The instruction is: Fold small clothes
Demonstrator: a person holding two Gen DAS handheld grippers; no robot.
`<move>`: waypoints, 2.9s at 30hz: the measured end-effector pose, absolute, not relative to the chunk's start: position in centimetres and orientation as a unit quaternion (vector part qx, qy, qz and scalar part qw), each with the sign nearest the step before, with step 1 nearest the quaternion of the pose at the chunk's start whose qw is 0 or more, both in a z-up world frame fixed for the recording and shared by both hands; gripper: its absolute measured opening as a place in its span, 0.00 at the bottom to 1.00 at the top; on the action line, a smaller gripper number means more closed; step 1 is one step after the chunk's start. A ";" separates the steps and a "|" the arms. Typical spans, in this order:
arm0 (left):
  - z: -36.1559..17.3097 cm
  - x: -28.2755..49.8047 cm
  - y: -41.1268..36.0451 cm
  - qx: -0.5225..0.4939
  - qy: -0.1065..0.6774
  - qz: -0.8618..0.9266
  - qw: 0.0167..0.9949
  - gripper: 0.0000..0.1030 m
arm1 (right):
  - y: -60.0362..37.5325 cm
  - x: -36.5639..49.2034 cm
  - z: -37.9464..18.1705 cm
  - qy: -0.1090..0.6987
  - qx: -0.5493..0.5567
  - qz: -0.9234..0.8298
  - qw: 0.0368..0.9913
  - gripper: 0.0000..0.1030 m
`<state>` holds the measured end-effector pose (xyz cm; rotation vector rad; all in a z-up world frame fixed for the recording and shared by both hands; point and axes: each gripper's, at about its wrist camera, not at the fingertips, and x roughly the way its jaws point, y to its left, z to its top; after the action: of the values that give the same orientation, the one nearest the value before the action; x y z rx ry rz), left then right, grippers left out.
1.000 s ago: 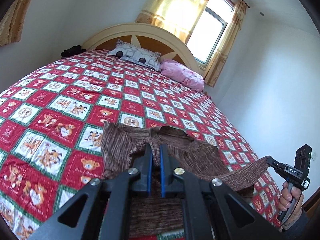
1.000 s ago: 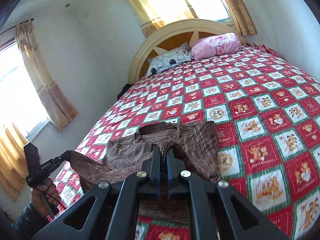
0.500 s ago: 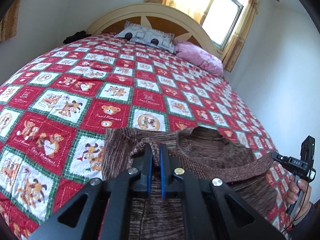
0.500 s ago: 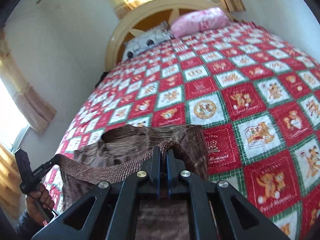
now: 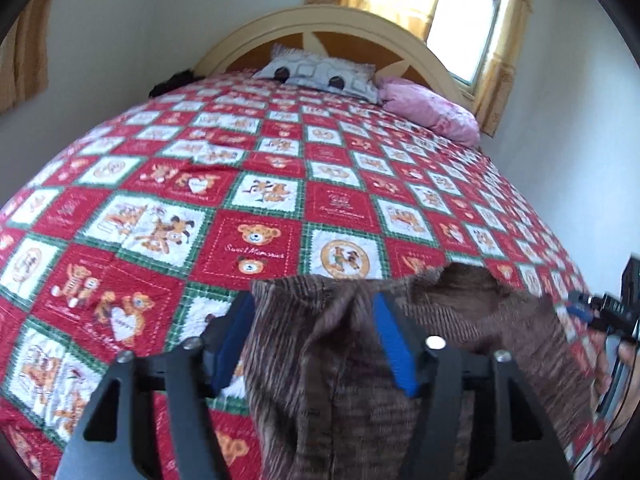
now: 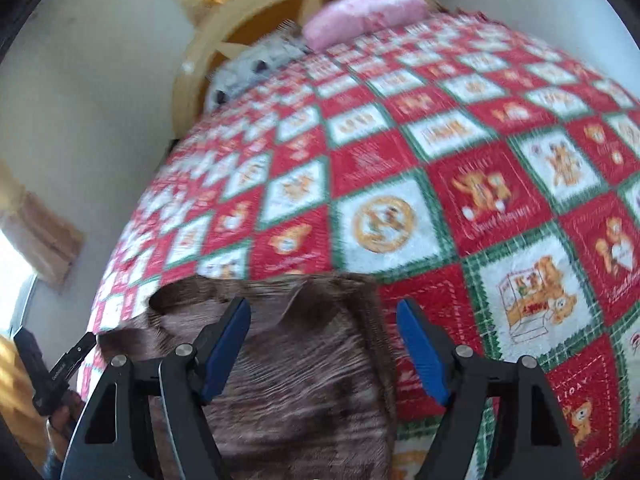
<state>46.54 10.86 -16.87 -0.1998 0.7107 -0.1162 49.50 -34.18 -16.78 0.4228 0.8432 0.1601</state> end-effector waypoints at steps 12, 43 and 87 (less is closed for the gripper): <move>-20.7 47.4 8.2 0.003 0.417 0.006 0.909 0.66 | -30.5 48.6 -19.1 0.453 0.087 0.061 0.885 0.37; -20.7 38.5 8.6 -0.026 0.397 -0.001 0.917 0.78 | -23.7 43.3 -16.8 0.443 0.015 0.162 0.882 0.46; -23.0 37.4 10.4 -0.080 0.432 -0.005 0.898 1.00 | -22.2 29.5 -18.2 0.390 -0.094 0.110 0.909 0.52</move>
<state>37.35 10.42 -23.02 -0.1667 0.8950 -0.0110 29.53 -22.25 -18.16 -0.1937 0.8052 0.2269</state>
